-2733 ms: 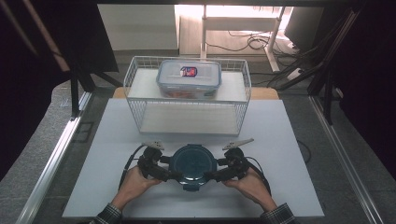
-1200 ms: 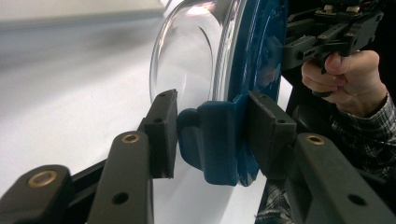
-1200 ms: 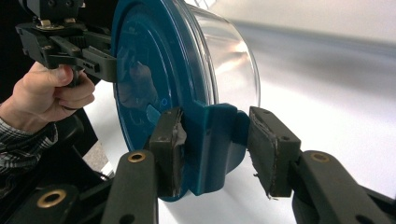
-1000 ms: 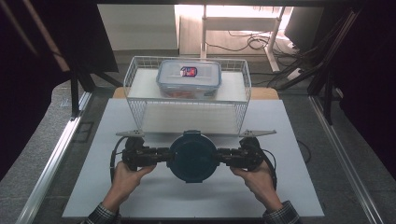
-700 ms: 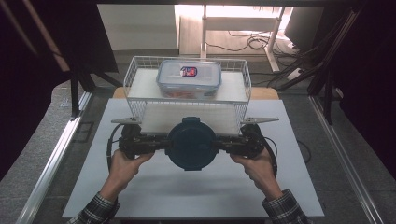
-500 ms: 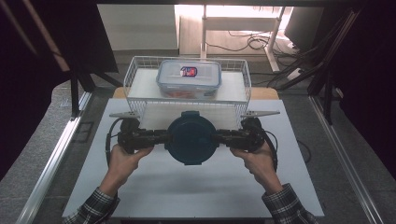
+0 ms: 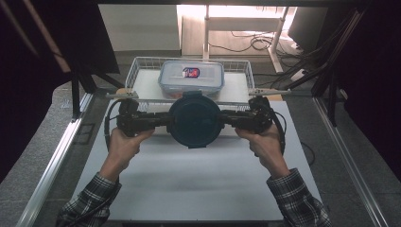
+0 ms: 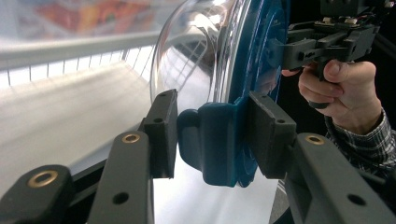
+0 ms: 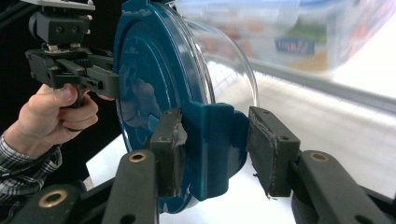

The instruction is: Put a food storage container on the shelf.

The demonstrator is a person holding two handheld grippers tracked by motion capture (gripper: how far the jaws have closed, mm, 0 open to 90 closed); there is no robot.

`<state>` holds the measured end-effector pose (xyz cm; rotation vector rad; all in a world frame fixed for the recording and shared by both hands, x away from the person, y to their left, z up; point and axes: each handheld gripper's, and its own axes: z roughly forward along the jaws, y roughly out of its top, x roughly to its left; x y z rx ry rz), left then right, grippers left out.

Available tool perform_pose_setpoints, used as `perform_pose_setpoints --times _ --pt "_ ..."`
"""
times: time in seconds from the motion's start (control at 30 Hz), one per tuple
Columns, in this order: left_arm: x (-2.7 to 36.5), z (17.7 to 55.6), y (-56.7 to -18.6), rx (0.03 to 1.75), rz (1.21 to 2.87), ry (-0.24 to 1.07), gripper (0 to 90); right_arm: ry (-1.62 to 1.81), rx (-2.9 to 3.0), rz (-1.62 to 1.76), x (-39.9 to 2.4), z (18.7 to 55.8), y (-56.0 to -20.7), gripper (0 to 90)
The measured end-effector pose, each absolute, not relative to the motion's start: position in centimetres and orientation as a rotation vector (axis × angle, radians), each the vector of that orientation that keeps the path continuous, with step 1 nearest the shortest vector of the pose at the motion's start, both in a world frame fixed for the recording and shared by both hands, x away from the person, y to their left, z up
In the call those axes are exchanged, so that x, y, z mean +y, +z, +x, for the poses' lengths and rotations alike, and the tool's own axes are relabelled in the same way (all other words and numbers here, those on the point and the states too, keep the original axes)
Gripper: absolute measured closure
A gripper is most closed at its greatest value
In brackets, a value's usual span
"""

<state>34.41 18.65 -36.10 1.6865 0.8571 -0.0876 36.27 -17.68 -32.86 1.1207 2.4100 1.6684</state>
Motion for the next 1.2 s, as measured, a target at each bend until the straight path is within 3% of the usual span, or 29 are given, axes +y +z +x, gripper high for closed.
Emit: perform_pose_setpoints --times 0.77,1.2 --pt "19.8 39.2 -28.0 0.833 1.676 -0.066 56.7 1.739 2.319 1.098 -16.7 40.2 -25.5 56.7" --pt "20.6 42.3 -25.5 0.849 1.652 -0.081 56.7 1.756 2.300 1.100 -16.0 42.9 -23.0 56.6"
